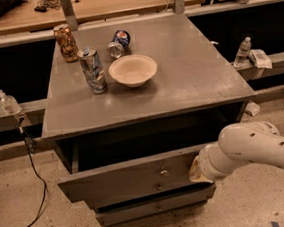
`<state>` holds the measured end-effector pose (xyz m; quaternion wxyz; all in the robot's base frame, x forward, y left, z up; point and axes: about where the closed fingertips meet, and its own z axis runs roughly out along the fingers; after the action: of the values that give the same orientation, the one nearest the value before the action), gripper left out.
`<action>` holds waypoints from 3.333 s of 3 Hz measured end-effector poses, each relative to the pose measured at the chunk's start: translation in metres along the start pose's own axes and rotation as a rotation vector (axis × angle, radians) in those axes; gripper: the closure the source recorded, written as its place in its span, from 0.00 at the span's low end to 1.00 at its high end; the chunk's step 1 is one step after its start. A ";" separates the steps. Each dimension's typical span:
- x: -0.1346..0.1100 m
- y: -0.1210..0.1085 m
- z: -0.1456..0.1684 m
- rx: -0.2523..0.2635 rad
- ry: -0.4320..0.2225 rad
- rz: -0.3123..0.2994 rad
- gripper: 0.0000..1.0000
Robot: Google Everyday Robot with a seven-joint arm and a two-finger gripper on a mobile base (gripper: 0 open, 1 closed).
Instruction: Close top drawer
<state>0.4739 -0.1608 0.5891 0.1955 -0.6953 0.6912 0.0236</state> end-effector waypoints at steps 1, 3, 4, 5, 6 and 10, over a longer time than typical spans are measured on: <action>-0.006 -0.028 0.009 0.057 0.019 -0.019 1.00; -0.017 -0.059 0.030 0.062 0.019 -0.037 1.00; -0.019 -0.064 0.034 0.061 0.019 -0.040 1.00; -0.014 -0.054 0.026 0.050 -0.039 -0.049 1.00; -0.010 -0.041 0.011 0.050 -0.077 -0.061 1.00; 0.008 -0.024 -0.005 -0.007 -0.127 -0.040 0.58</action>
Offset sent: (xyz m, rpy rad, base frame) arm 0.0886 0.0329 -0.0068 -0.0184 -0.1123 0.0048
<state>0.4962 -0.1704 0.5971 0.2368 -0.7068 0.6633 0.0660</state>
